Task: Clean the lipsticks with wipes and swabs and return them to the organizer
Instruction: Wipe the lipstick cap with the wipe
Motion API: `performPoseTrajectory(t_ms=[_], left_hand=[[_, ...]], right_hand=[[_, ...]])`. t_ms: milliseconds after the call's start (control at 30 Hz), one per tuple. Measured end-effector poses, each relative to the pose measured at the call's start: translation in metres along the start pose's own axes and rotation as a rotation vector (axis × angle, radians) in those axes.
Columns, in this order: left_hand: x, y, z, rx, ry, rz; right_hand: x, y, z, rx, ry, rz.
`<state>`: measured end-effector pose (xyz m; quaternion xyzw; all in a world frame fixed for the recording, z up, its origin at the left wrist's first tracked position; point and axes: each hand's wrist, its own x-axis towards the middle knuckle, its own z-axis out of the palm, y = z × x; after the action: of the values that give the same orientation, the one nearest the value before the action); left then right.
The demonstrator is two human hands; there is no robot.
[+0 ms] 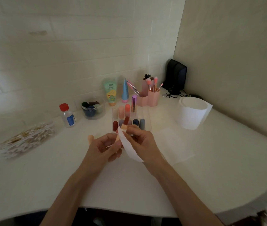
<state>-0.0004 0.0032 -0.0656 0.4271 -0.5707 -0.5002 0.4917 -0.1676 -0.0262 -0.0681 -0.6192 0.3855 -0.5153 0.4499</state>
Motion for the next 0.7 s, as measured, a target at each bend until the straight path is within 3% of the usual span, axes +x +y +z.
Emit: performPoseTrajectory(t_ms=[100, 167, 367, 533, 700], left_hand=[[-0.0001, -0.0016, -0.0015, -0.083, -0.062, -0.068], [-0.0006, -0.0018, -0.0031, -0.028, -0.072, -0.022], [-0.0010, 0.0021, -0.0033, 0.043, 0.027, 0.025], [-0.0018, -0.0006, -0.0025, -0.101, -0.070, -0.064], [-0.0017, 0.0010, -0.0041, 0.020, -0.024, -0.002]], right_hand=[[-0.0013, -0.0010, -0.0028, 0.032, 0.009, 0.016], [-0.0011, -0.0022, -0.0018, 0.024, 0.022, -0.009], [0.0006, -0.0015, 0.0020, -0.025, 0.016, -0.044], [-0.0008, 0.0006, -0.0014, 0.014, -0.001, 0.001], [0.0004, 0.0016, 0.0032, -0.036, 0.041, -0.096]])
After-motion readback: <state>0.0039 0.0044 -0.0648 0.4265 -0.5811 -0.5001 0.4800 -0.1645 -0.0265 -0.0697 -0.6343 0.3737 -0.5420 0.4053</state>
